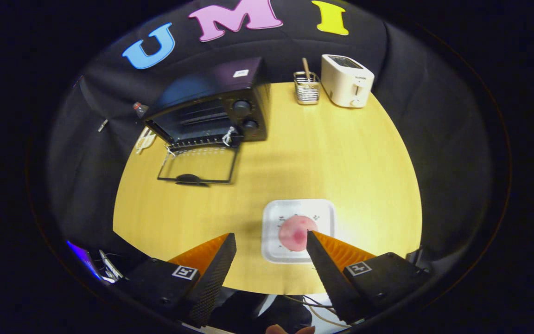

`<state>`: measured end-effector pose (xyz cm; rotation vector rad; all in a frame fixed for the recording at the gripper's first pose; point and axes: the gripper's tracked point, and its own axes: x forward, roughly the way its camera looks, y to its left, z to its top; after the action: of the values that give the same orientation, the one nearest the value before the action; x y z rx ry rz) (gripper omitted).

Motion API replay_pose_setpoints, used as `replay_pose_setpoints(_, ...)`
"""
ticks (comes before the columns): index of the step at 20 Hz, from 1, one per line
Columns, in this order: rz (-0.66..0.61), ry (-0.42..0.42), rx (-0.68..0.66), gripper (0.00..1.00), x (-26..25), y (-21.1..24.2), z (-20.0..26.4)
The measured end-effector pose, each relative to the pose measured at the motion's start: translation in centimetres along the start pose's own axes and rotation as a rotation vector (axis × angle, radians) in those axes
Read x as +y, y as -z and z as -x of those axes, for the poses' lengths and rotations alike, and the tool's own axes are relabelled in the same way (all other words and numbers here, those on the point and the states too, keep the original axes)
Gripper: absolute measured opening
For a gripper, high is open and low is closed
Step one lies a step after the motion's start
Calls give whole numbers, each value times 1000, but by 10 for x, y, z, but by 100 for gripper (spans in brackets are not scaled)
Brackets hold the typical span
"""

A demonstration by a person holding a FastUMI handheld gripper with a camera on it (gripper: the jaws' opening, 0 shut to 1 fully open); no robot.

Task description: Open the toaster oven, put the food inside, and close the toaster oven door.

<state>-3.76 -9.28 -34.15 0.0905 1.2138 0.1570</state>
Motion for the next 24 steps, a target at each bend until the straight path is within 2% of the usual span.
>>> replay_pose_setpoints(5, -38, 42, 120, 99, -79, 21, -40)
replay_pose_setpoints(11, -53, 1, 249, 99, -97, 50, -104)
replay_pose_setpoints(15, -45, 3, 294, 70, -103, 63, -136)
replay_pose_setpoints(16, -45, 7, 309, 50, -104, 63, -134)
replay_pose_setpoints(18, -49, -24, 329, 24, -106, 63, -139)
replay_pose_setpoints(19, -67, -47, 339, 20, -107, 74, -163)
replay_pose_setpoints(20, -77, -82, 343, 12, -108, 64, -139)
replay_pose_setpoints(21, -89, -112, 342, 6, -110, 63, -138)
replay_pose_setpoints(24, -136, -220, 334, 6, -109, 60, -134)
